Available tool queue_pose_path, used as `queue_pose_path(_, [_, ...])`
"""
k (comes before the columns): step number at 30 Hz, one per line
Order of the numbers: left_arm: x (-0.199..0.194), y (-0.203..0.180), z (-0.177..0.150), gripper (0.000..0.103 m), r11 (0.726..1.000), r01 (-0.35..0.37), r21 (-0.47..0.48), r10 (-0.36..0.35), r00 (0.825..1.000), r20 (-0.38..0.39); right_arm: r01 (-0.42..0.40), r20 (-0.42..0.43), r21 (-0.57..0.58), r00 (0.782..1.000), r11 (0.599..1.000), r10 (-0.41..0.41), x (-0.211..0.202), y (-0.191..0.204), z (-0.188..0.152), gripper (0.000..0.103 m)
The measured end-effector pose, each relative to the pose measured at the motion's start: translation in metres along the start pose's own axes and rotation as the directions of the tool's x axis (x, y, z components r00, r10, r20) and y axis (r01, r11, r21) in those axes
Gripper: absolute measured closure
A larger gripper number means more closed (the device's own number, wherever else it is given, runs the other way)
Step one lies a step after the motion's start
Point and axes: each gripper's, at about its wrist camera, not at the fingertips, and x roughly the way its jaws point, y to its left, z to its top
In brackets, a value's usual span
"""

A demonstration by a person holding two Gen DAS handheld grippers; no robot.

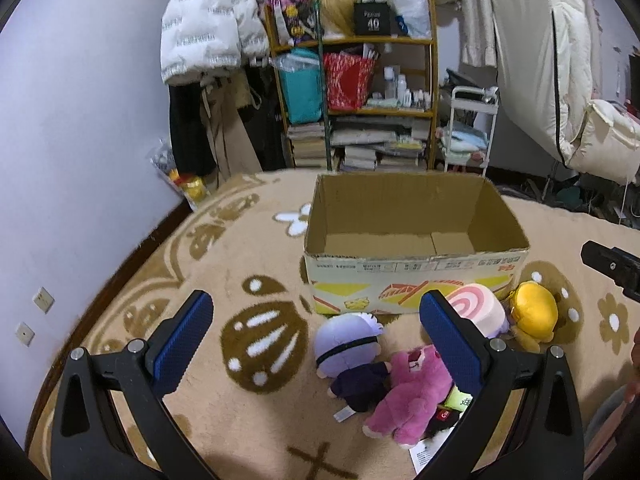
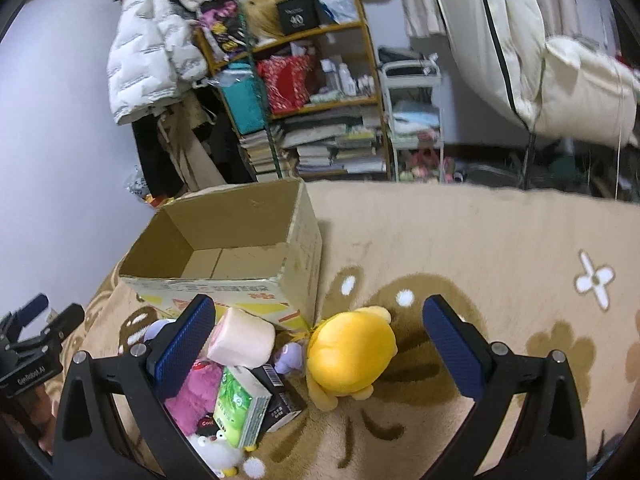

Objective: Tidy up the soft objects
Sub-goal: 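Grasp the purple-haired doll with the left tool while the right tool grasps the yellow plush dog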

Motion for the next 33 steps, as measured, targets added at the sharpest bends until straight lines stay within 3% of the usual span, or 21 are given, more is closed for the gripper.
queue_pose_path(15, [0.073,-0.011,-0.002,0.001,1.0,0.015,-0.022,-0.019,0.98,-0.198,0.051,-0.192,0.052,0.981,0.997,-0.04,0.063,-0.022,-0.002,0.0])
queue_pose_path(28, [0.123,-0.01,-0.017,0.001,0.999,0.031,-0.044,-0.044,0.936,-0.35,0.074,-0.308,0.087,0.95,0.993,-0.044,0.11,-0.037,-0.012,0.0])
queue_pose_path(33, [0.14,-0.011,-0.025,0.001,0.999,0.026,-0.04,-0.04,0.911,-0.411,0.082,-0.343,0.12,0.939,0.989,-0.036,0.122,-0.045,-0.016,0.01])
